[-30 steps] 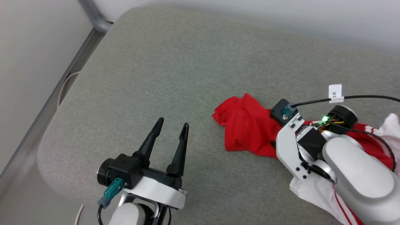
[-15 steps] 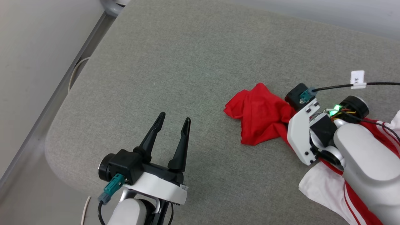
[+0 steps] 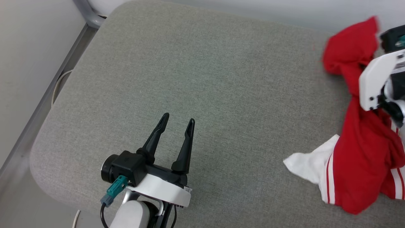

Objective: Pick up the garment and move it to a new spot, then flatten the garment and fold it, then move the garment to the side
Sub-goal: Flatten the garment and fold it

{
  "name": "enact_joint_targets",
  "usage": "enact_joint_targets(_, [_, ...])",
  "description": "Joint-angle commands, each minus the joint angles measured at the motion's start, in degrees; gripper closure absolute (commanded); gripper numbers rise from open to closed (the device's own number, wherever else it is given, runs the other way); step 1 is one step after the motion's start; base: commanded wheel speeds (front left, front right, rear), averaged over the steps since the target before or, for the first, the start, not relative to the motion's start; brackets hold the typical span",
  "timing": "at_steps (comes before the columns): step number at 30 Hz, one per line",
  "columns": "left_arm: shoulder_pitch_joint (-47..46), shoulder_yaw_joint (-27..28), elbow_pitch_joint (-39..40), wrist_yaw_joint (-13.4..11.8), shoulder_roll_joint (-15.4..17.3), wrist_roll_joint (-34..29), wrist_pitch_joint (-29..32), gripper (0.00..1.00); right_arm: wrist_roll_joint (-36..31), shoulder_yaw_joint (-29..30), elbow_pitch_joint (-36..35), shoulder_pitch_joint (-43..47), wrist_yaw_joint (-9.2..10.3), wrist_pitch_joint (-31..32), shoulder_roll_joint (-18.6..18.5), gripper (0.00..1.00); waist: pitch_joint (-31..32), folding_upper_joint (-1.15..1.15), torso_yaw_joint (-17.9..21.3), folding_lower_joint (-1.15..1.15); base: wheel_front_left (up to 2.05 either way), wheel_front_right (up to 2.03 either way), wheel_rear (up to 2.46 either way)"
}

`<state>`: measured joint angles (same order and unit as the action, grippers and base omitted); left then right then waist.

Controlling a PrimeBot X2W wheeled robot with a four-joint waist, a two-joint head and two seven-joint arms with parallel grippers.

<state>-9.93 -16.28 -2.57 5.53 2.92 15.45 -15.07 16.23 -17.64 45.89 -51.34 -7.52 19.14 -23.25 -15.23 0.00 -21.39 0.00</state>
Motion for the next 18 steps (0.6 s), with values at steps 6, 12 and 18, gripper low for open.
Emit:
enact_joint_targets(6, [-1.1,-0.2,0.2,0.2,-0.1,0.1,-0.2,0.0,-9.7,10.4,7.6,-3.2,0.07,-4.5,-0.1,0.0,-1.1,0.0,-0.2,0.0,0.0,0.0,0.0])
enact_joint_targets(12, [-0.7,0.4,-0.3,-0.1,-0.1,-0.5,-0.2,0.0,-13.1,13.8,11.6,-2.6,0.07,-11.3,3.6,0.0,0.0,0.0,1.1,0.0,0.0,0.0,0.0])
enact_joint_targets(18, [-0.1,1.4,-0.7,0.4,-0.1,-0.8,-0.2,0.0,-10.9,13.2,10.3,-0.6,0.06,-17.7,6.0,0.0,3.2,0.0,4.7,0.0,0.0,0.0,0.0])
